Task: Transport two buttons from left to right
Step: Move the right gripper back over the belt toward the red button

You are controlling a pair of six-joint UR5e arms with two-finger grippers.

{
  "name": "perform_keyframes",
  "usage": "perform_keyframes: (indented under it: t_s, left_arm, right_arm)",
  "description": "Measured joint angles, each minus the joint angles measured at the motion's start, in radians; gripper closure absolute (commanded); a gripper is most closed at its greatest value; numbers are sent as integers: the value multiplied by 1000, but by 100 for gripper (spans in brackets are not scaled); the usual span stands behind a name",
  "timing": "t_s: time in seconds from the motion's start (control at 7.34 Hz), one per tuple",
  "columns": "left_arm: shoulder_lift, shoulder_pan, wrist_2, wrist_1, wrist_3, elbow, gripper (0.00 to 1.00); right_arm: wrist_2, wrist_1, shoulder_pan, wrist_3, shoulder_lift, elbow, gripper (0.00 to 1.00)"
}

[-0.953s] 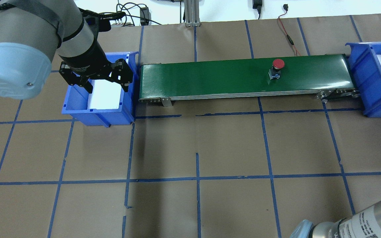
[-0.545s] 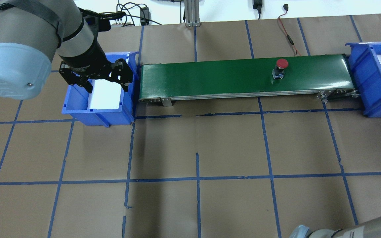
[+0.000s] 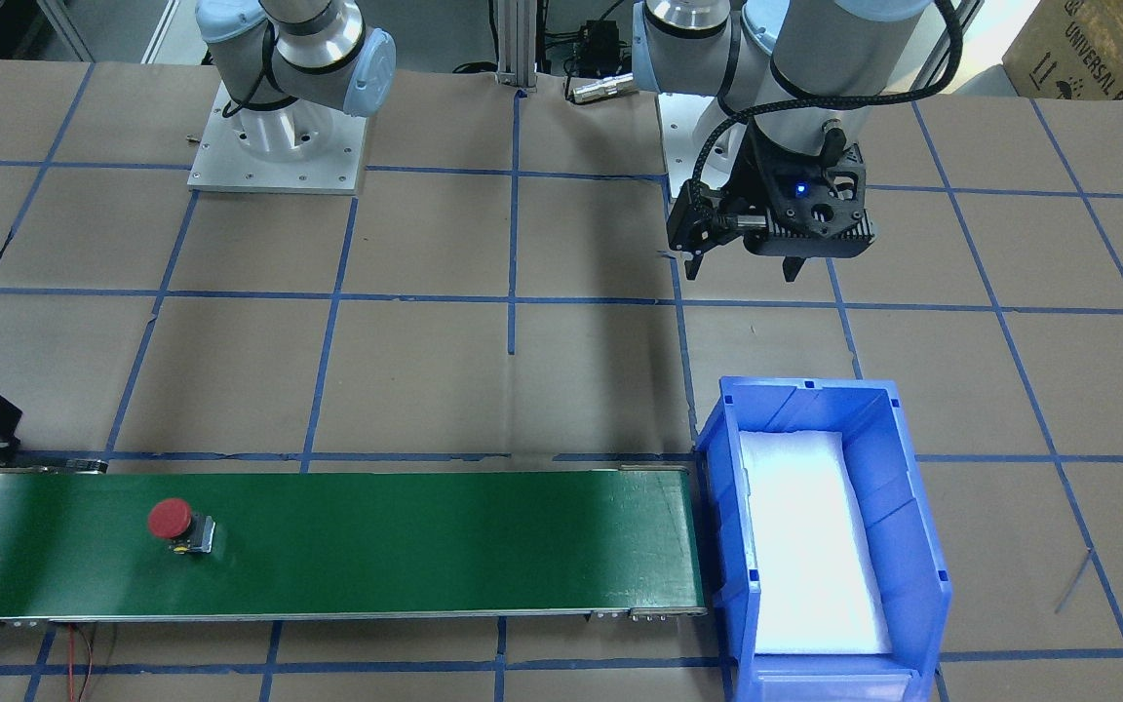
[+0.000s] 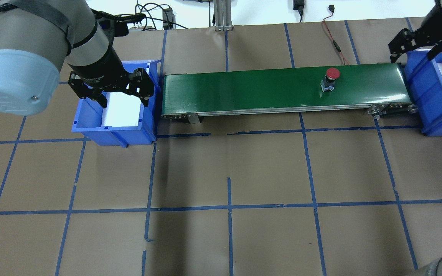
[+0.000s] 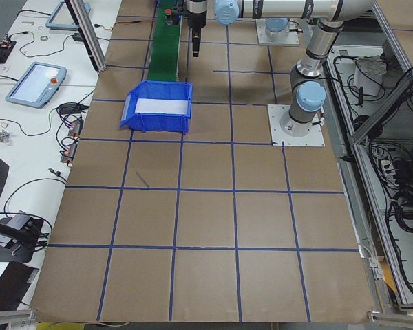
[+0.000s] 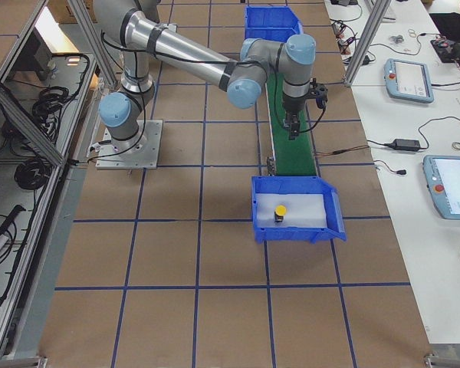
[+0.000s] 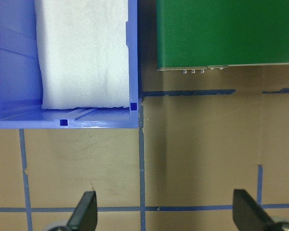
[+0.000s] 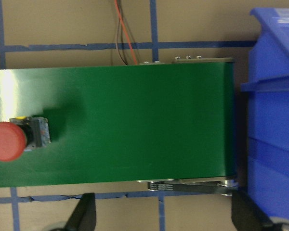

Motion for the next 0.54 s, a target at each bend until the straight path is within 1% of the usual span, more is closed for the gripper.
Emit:
perform_keyframes:
  t_s: [0.27, 0.54]
  left_arm:
    - [0, 0, -1, 1, -1, 0, 0]
    - [0, 0, 0, 1, 0, 0, 0]
  right_arm:
    - [19, -57, 56, 80, 83, -13, 0]
    - [37, -82, 66, 80, 115, -11, 0]
